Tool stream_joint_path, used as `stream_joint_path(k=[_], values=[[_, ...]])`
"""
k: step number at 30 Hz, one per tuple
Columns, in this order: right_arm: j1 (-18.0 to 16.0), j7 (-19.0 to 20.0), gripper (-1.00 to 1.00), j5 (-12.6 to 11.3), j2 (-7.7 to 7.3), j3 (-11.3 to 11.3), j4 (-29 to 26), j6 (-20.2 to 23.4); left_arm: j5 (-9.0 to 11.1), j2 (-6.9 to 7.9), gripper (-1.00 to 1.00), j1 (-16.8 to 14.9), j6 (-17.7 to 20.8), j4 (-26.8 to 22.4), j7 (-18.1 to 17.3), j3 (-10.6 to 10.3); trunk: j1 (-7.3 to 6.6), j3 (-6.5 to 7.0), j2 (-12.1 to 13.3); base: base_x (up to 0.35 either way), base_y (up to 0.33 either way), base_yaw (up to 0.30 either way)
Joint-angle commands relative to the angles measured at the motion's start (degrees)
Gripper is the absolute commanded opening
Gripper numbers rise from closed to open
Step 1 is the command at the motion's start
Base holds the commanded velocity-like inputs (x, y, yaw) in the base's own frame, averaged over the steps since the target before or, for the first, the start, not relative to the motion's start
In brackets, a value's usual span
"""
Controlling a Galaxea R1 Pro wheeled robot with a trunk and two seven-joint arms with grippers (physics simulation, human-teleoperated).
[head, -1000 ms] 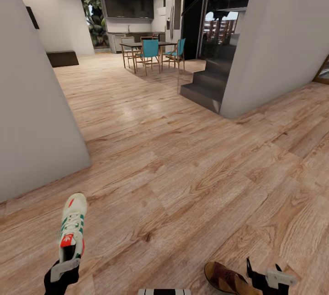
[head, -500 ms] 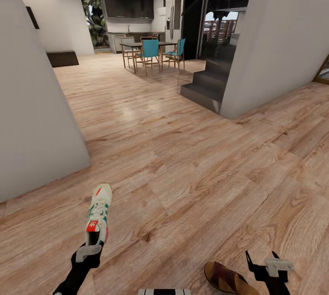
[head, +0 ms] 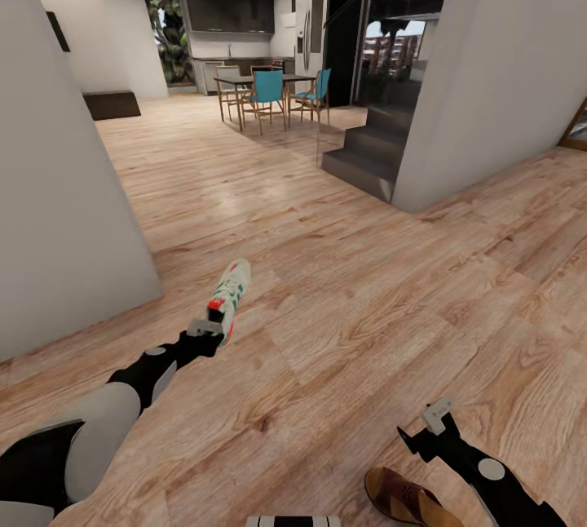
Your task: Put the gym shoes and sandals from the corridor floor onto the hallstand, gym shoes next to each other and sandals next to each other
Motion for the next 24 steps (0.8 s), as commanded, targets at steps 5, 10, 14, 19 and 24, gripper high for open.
stream_joint_path(k=[5,10,14,19,24], values=[[-0.02,0.59,1.00,0.82,-0.47,-0.06,-0.32,0.12,-0.64,0.32,-1.00,0.62,-0.64,0.04,-0.18,0.51,-0.01,-0.04,-0.02,0.000,0.000,0.000],[-0.02,0.58,1.00,0.84,-0.45,-0.16,-0.23,0.06,-0.64,0.22,-1.00,0.77,-0.75,0.04,-0.09,0.89,-0.01,-0.04,-0.02,-0.005,0.000,0.000],[-0.02,0.58,1.00,0.84,-0.45,-0.16,-0.20,0.06,-0.64,0.20,-1.00,0.77,-0.76,0.04,-0.09,0.95,-0.01,-0.04,-0.02,-0.113,0.000,0.000],[-0.02,0.57,1.00,0.84,-0.45,-0.16,-0.19,0.07,-0.64,0.20,-1.00,0.77,-0.76,0.04,-0.09,0.98,-0.01,-0.04,-0.02,-0.140,0.000,-0.005],[-0.02,0.57,1.00,0.84,-0.45,-0.16,-0.19,0.07,-0.64,0.20,-1.00,0.74,-0.76,0.04,-0.02,0.97,-0.01,0.03,-0.02,-0.038,0.000,-0.136]])
